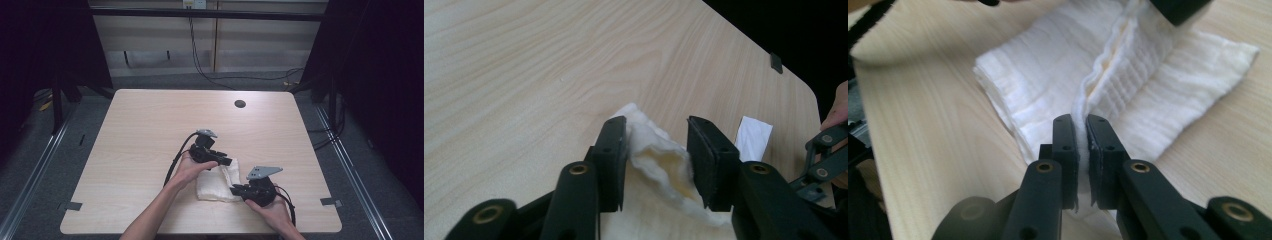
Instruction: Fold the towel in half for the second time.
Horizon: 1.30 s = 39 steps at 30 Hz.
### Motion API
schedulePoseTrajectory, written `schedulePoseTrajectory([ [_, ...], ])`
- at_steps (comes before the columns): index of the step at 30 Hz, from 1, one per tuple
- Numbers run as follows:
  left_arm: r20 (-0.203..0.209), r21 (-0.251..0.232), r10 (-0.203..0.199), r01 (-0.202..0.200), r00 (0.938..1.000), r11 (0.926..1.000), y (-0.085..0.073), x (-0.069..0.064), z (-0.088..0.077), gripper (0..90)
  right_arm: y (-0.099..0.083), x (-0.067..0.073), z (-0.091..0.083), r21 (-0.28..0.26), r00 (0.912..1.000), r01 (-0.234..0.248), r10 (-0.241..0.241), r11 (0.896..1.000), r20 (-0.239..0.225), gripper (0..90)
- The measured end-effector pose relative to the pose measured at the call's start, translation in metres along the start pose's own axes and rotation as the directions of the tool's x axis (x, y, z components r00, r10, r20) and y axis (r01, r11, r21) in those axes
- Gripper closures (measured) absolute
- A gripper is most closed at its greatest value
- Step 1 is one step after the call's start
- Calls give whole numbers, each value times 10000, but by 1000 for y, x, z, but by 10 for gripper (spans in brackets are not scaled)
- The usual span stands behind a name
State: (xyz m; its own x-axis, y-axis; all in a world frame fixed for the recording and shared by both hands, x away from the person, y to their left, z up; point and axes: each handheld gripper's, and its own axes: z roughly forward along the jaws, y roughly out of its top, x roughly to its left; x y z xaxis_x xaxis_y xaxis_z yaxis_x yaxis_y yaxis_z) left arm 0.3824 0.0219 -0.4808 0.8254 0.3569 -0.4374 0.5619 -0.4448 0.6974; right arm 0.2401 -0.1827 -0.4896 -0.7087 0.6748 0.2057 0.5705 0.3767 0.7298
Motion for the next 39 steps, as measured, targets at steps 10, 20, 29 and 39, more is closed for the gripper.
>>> schedulePoseTrajectory([
  [10,-57,-241,171,-172,9998,9996,-1,3,-15,462,-4,-8,-2,218,9985,-451,443,9987,329,699],
  [20,-512,-354,465,-483,9976,9982,-4,-2,-27,433,-4,-12,-5,137,9965,-547,537,9984,634,639],
  [29,-976,-345,797,-834,9920,9959,-15,-5,-45,491,-2,-18,-18,-293,9879,-600,635,9978,1416,614],
  [39,-1665,105,1143,-1142,9794,9934,-20,-17,-66,436,28,-51,-42,-1457,9902,-566,742,9877,1184,591],
])
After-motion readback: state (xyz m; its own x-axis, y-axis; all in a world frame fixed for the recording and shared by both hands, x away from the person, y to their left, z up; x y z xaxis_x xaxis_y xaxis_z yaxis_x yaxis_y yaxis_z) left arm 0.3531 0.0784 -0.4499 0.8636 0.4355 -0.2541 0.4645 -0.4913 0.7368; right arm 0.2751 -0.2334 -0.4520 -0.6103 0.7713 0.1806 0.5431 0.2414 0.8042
